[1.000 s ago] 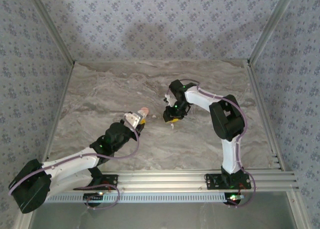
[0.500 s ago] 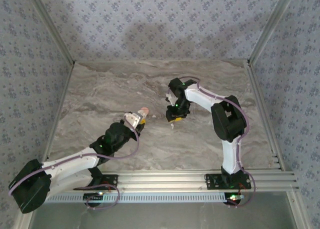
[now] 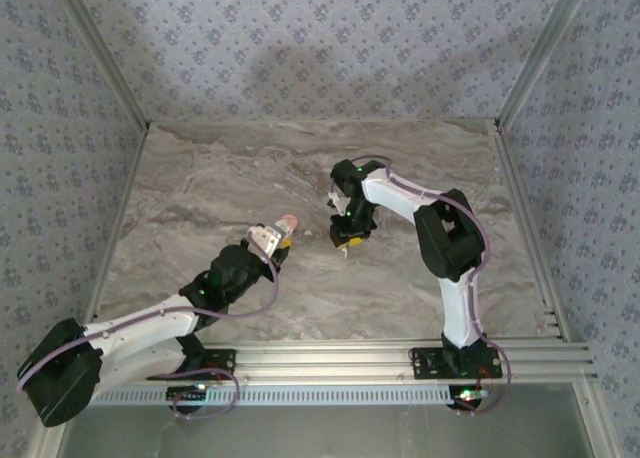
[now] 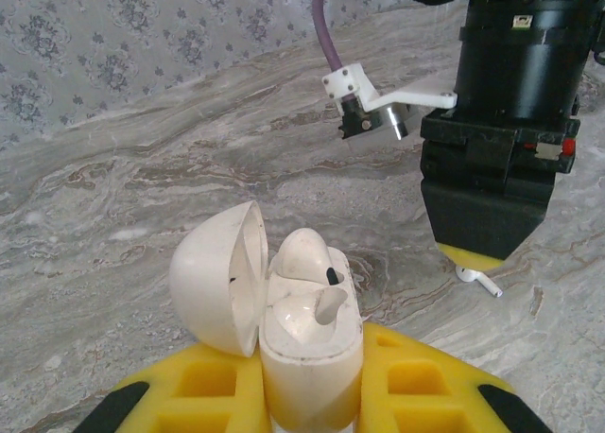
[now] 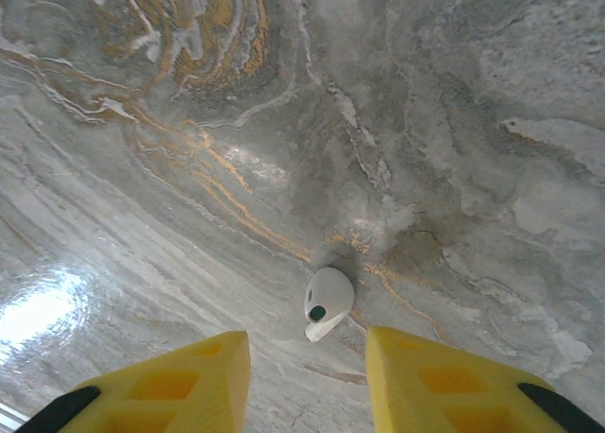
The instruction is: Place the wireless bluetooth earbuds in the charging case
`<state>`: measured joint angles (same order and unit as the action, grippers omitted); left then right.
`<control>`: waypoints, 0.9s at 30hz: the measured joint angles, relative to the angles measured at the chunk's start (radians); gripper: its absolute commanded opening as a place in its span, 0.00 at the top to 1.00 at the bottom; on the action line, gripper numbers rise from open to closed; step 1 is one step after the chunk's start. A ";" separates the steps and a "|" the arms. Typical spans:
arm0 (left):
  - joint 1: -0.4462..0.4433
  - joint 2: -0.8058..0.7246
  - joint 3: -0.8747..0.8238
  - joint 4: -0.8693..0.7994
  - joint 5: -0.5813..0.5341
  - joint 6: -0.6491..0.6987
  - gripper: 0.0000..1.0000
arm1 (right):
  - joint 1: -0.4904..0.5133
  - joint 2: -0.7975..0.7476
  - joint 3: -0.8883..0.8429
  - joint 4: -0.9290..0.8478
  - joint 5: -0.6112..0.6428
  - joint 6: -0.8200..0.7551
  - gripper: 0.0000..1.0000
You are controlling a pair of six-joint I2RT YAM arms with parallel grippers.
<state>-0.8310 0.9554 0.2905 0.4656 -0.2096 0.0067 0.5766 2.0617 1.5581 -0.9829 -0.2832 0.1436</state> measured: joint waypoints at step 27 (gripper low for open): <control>0.000 0.000 0.000 0.000 0.000 0.000 0.89 | 0.026 0.063 0.035 -0.026 0.056 0.000 0.65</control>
<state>-0.8310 0.9550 0.2905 0.4656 -0.2092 0.0067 0.6029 2.1250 1.5932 -1.0092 -0.2276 0.1432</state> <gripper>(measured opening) 0.195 0.351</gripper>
